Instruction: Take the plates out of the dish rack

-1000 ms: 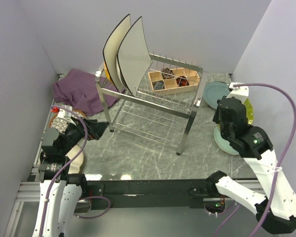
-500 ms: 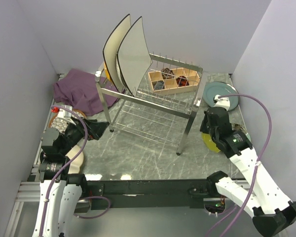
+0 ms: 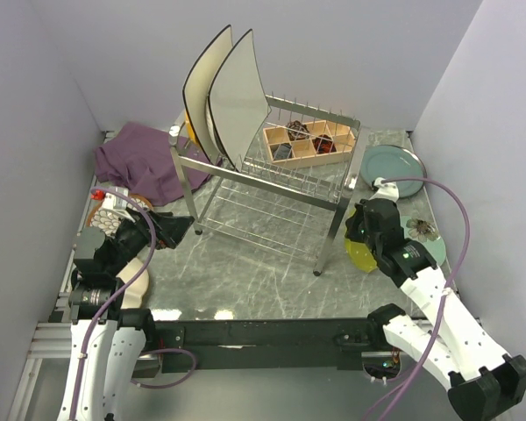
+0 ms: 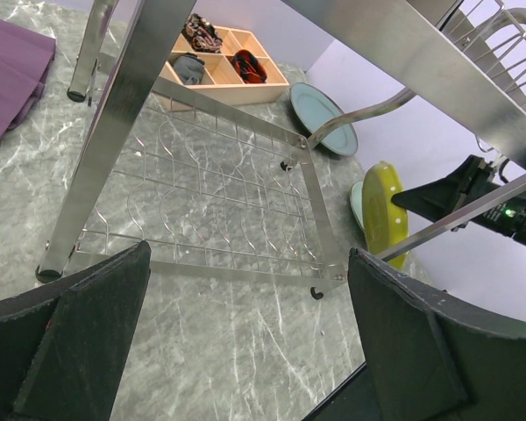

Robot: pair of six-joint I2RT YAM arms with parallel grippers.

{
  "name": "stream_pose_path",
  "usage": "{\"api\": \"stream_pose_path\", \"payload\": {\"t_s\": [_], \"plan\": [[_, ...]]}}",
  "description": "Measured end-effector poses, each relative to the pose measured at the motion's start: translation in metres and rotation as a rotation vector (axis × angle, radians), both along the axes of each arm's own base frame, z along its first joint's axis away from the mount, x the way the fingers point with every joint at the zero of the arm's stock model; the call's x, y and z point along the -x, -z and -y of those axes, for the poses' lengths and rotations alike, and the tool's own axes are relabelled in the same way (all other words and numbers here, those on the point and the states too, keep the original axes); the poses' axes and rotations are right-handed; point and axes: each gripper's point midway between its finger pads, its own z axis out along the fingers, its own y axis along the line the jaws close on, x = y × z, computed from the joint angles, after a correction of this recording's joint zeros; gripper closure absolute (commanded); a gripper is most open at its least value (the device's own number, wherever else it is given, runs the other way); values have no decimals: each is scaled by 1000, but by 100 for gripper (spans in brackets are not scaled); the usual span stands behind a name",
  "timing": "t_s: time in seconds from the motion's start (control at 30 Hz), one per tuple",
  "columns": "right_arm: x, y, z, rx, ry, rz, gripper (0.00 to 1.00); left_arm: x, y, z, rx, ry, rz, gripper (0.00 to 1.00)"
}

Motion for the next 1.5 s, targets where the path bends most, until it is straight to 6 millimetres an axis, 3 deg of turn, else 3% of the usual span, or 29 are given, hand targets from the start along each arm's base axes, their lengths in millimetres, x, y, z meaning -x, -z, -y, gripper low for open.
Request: {"api": "stream_pose_path", "payload": {"t_s": [0.67, 0.93, 1.5], "plan": [[-22, 44, -16, -88, 48, -83, 100, -3, 1, -3, -1, -25, -2, 1], [-19, 44, -15, -110, 61, -65, 100, -4, 1, -4, -1, -29, -6, 1], [-15, 65, -16, -151, 107, -117, 100, -12, 14, -6, -3, -45, -67, 1]]}}
